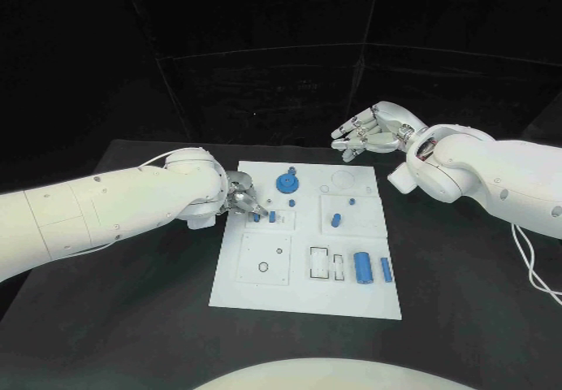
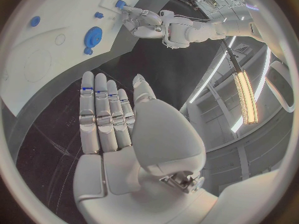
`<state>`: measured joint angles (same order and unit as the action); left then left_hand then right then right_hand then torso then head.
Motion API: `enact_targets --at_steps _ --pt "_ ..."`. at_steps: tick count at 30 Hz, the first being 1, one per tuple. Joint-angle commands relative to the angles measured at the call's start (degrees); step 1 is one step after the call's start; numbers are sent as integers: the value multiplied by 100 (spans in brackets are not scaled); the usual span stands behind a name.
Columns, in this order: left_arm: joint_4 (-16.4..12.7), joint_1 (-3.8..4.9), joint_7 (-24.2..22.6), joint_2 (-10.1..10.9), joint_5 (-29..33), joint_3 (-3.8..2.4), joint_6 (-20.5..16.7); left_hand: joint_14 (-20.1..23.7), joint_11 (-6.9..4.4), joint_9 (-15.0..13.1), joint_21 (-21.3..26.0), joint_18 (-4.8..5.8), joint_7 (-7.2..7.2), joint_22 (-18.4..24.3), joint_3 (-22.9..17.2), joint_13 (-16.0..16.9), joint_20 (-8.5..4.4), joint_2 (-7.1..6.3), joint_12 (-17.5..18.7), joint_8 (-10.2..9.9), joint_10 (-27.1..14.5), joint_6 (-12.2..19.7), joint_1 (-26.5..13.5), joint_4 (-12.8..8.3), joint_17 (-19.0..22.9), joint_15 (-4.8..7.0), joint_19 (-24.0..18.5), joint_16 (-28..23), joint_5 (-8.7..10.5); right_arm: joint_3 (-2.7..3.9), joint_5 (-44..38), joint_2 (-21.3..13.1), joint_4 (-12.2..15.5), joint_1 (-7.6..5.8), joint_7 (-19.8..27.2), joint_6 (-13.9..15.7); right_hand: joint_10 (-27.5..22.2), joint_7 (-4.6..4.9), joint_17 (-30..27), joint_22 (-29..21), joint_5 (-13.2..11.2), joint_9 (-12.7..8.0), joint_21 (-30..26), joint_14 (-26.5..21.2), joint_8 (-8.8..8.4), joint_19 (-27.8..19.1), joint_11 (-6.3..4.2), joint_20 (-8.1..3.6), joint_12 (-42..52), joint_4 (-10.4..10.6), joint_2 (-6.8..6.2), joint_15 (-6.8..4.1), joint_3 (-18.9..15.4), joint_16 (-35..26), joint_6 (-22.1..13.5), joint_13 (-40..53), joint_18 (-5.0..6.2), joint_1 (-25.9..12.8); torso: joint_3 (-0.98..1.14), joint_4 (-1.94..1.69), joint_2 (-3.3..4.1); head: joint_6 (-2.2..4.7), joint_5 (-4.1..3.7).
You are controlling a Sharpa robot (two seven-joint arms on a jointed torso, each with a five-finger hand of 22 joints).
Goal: Assemble the parts on the task board
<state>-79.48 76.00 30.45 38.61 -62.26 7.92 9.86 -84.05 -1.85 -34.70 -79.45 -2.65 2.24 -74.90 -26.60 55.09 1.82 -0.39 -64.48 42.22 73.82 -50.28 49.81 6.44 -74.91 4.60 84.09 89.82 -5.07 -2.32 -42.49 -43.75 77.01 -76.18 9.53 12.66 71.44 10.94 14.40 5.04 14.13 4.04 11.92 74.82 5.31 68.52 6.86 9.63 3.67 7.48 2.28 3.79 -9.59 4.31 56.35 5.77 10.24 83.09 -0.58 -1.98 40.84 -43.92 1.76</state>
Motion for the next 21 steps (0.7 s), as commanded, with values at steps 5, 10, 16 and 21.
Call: enact_targets --at_steps 5,10,16,21 --pt "-41 -17 55 34 14 11 137 -595 1 8 -31 -29 -19 -386 149 24 -55 -97 -45 36 52 -52 -34 -22 -1509 49 87 18 4 3 4 -4 12 -11 1 -67 -27 12 -7 -9 6 2 -33 -35 39 28 4 12 24 -8 27 -2 -30 -39 -46 -7 27 -19 -2 -13 -1 1 0" --pt "-92 -18 67 67 14 10 204 -595 -2 10 -35 -27 -23 -392 180 32 -57 -115 -53 43 59 -57 -18 -36 -1509 51 89 18 4 3 4 -2 9 -11 4 -69 -27 13 -7 -11 6 2 -37 -37 40 29 6 13 25 -2 29 -1 -36 -39 -48 -8 27 -30 -3 -10 -1 0 12" --pt "-152 -21 88 132 14 10 221 -595 -7 11 -40 -26 -29 -399 238 38 -61 -143 -63 57 68 -72 -11 -43 -1509 55 93 18 8 3 4 -5 8 -11 6 -71 -27 13 -7 -11 6 2 -37 -37 40 29 6 13 25 -2 29 -1 -36 -39 -48 -8 27 -30 -4 -9 1 -1 16" --pt "-177 -22 76 175 14 9 135 -595 -10 13 -40 -26 -32 -400 276 36 -63 -156 -64 64 71 -78 -14 -39 -1509 58 93 18 9 3 4 -9 5 -11 6 -68 -27 13 -7 -11 6 2 -37 -37 40 29 6 13 25 -2 29 -1 -36 -39 -48 -8 27 -30 -1 -9 2 -2 21"
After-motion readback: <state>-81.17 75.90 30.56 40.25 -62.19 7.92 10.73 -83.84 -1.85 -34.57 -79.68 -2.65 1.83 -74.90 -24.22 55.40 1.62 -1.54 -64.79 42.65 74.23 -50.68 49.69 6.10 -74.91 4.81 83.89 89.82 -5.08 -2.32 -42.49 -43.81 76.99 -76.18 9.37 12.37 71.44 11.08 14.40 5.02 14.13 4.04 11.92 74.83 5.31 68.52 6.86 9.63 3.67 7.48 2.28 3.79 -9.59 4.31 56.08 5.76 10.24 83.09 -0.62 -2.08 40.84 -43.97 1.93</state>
